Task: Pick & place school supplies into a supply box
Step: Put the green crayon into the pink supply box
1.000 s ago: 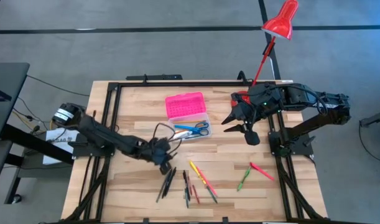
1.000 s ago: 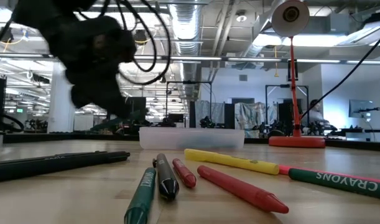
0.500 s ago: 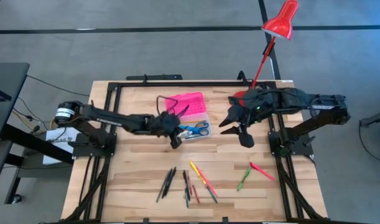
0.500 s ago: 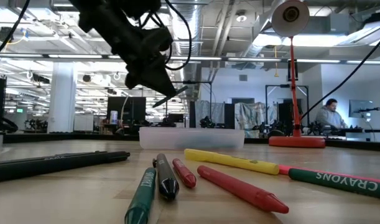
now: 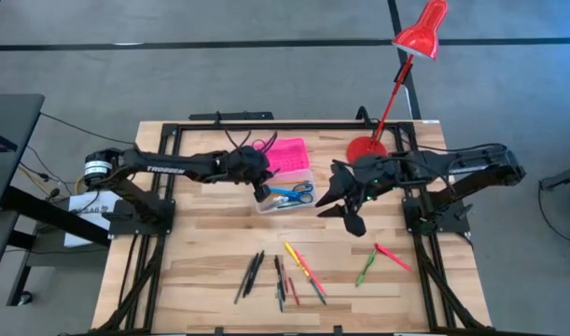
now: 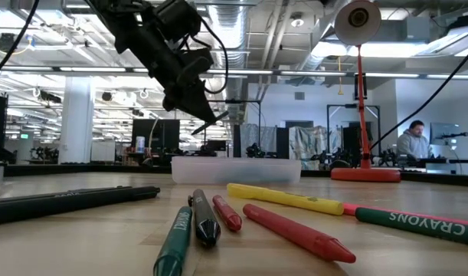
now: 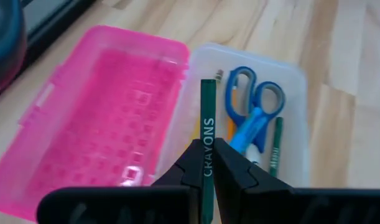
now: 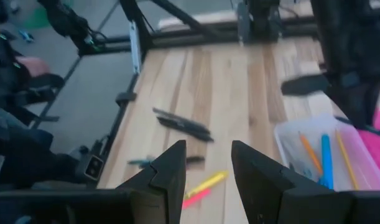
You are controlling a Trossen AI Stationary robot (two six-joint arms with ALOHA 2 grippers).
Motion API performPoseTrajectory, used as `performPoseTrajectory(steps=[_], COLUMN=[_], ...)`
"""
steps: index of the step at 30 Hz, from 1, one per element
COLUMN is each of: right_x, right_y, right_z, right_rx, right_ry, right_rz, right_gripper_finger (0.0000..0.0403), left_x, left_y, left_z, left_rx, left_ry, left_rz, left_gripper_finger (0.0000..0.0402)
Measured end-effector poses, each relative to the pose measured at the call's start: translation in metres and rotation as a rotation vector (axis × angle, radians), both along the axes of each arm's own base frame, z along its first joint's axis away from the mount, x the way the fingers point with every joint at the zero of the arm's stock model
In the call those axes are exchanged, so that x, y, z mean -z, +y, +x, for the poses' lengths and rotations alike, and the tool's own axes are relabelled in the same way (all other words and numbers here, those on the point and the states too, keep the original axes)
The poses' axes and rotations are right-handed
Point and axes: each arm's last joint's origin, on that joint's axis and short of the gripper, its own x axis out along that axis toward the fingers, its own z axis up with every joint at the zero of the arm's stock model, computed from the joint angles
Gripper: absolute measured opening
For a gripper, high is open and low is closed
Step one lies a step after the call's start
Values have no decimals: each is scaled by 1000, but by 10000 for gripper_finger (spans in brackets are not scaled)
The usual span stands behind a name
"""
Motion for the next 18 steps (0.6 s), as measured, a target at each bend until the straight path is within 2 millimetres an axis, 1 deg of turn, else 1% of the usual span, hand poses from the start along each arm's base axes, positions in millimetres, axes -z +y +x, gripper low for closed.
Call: performPoseTrajectory(steps=[6,12,16,18], right_x=[-5,-6,-7,-7], right_y=[1,0,-1,-1], right_z=[3,4,4,4], right_rx=[22,76,99,105], right_ry=[-63,-76,-79,-77], right_rz=[2,-6,-6,-2], right_gripper_finger=[121,120,120,120], left_x=[-1,-3,3,10], left_y=[14,23,26,28], left_z=[-3,-4,-2,5], left_rx=[22,25,36,54], left_ry=[1,-11,3,-5], left_rz=[31,61,77,80], left_gripper_finger=[7,7,7,7])
